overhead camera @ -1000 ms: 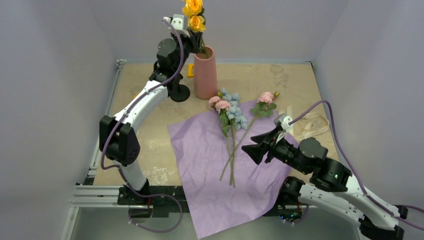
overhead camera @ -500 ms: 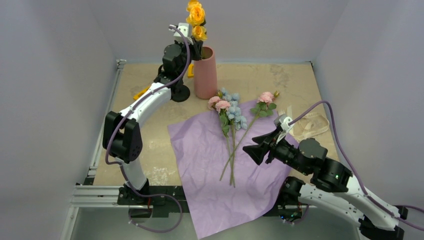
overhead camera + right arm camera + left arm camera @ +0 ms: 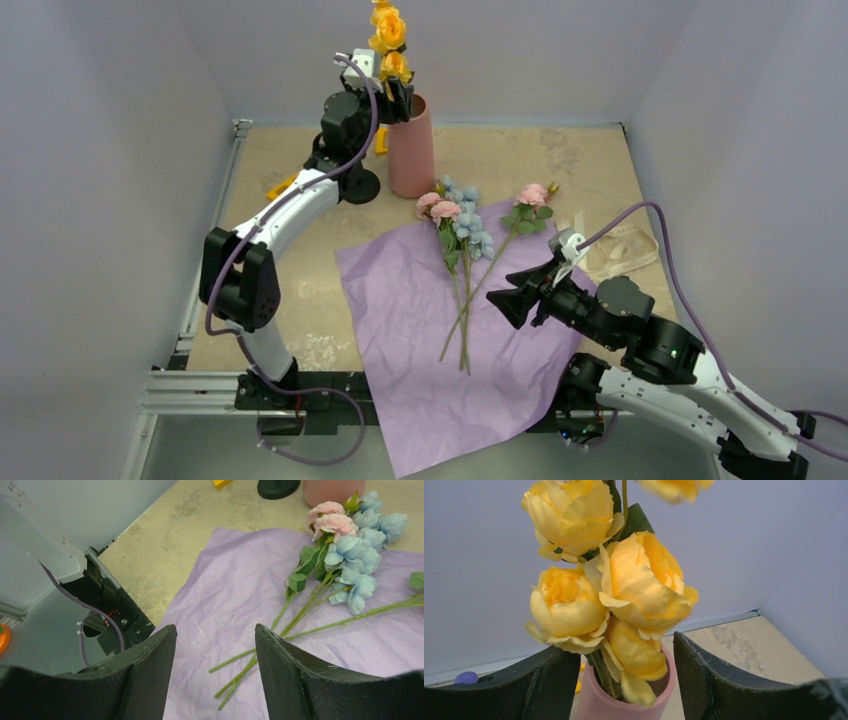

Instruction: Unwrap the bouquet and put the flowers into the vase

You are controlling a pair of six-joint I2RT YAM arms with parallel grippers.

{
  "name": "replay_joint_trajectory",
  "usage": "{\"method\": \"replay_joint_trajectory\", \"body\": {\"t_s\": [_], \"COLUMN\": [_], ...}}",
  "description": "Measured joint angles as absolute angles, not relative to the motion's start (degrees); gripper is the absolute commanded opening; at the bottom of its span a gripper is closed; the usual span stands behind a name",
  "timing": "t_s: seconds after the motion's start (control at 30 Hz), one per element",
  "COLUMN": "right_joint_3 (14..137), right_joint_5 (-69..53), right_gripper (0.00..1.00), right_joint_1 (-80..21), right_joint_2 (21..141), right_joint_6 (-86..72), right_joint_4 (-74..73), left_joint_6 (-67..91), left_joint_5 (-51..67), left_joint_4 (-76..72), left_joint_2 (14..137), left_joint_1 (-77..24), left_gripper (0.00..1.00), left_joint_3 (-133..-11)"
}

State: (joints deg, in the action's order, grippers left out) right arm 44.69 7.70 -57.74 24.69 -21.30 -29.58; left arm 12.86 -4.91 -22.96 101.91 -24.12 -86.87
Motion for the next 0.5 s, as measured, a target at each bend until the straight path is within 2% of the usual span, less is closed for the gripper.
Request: {"method": "replay_joint_trajectory", "body": {"t_s": [0.17, 0.23, 0.47, 0.5], "right_joint_3": [44.71, 44.8, 45.5, 45.71], "right_joint_5": [8.03, 8.05, 8.03, 8.03], "right_gripper": [0.64, 0.64, 0.64, 0.64], "right_joint_1": [-57.74, -57.74, -57.74, -57.74], "right_joint_2": [24.58, 24.58, 24.21, 24.21], "right_joint_6": [-21.3, -21.32, -21.32, -21.34], "right_joint_4": [-29.89, -29.95, -30.04, -30.06], "left_joint_6": [13.06, 13.15, 13.41, 13.43], "left_joint_5": [-5.56, -5.87, -6.57, -6.68], "left_joint_4": [-22.76, -22.87, -22.65, -22.65], "left_joint_2": [96.29, 92.62, 80.4, 79.09], "left_joint_1": [-24.12, -24.12, -24.12, -24.12], "left_gripper": [0.8, 0.88, 0.91, 0.95], "left_joint_3": [-82.7, -80.66, -78.83, -78.76]}}
